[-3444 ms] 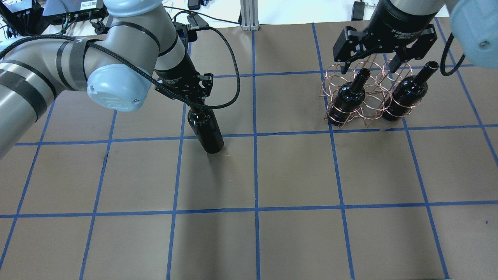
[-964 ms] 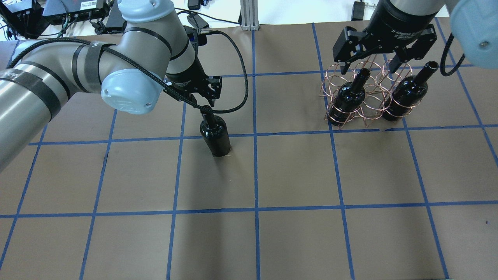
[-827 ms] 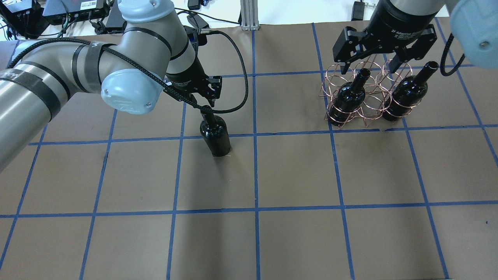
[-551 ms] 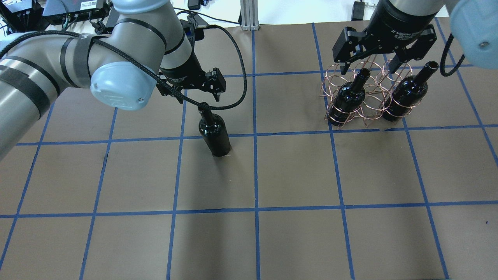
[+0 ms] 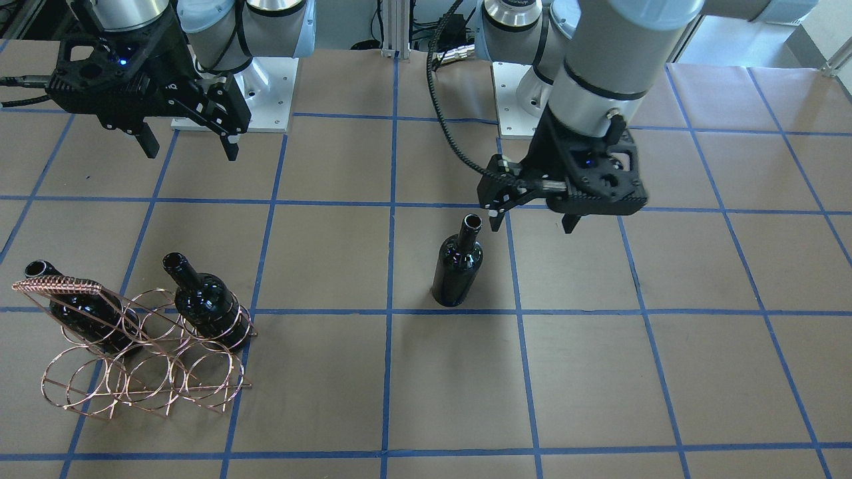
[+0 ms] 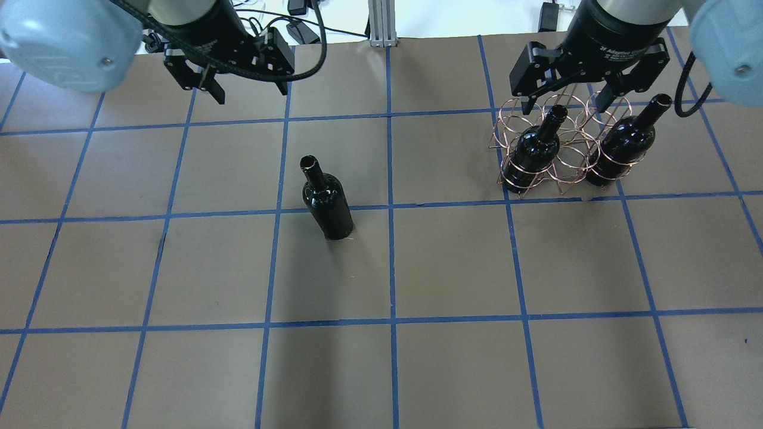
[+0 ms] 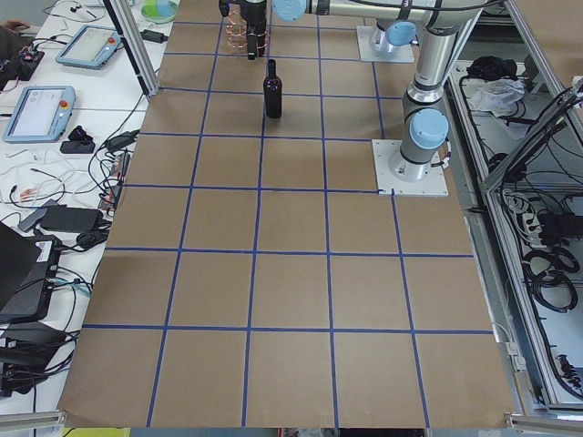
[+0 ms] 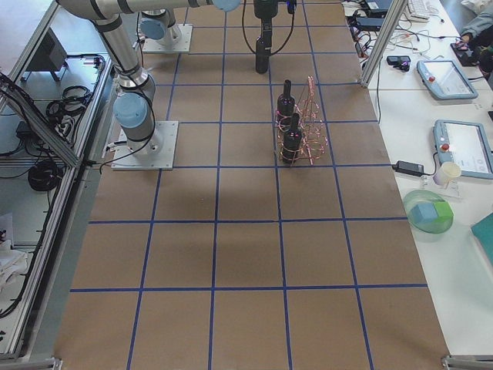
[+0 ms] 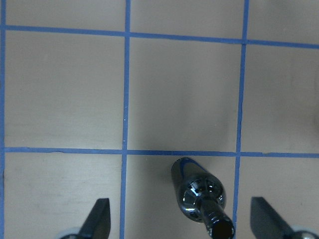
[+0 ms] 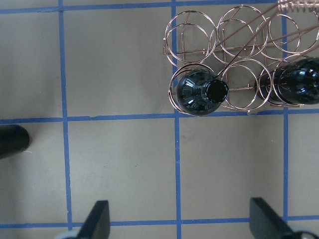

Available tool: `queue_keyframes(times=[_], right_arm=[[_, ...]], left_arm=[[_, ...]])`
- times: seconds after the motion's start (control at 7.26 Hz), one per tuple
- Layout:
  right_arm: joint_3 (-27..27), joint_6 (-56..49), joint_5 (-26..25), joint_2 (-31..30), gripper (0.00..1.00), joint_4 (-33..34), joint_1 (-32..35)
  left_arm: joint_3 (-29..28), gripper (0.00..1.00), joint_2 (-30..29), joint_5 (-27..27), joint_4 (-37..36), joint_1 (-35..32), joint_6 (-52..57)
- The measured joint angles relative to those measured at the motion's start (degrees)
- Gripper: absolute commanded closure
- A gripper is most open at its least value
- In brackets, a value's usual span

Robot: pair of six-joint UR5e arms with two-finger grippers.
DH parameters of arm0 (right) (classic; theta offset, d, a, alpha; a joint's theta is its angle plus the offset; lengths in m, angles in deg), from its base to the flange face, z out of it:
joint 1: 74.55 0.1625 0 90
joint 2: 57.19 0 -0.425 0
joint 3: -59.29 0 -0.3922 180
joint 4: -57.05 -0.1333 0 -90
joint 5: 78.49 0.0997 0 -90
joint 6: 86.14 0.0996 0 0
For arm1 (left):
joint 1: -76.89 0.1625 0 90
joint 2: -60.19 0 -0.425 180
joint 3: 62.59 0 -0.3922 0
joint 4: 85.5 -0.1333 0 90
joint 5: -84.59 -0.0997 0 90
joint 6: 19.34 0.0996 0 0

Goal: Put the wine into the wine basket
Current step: 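Raise the left gripper away while the right gripper leaves the rack, then move the right gripper over the standing bottle's neck and lower it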

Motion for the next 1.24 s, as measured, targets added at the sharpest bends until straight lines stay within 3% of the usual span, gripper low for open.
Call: queue_keyframes(times=[0.69,1.24], right_arm=[[0.3,-1.3,4.9,2.2,0.00,0.6,1.9],[-10.9,16.1,3.2,15.5,0.00,1.0,15.9]], left_arm=[[-0.9,0.00,3.4,-0.6,3.8,15.9,9.0],[0.2,0.00,4.8,-0.6,6.8,18.4,11.7]])
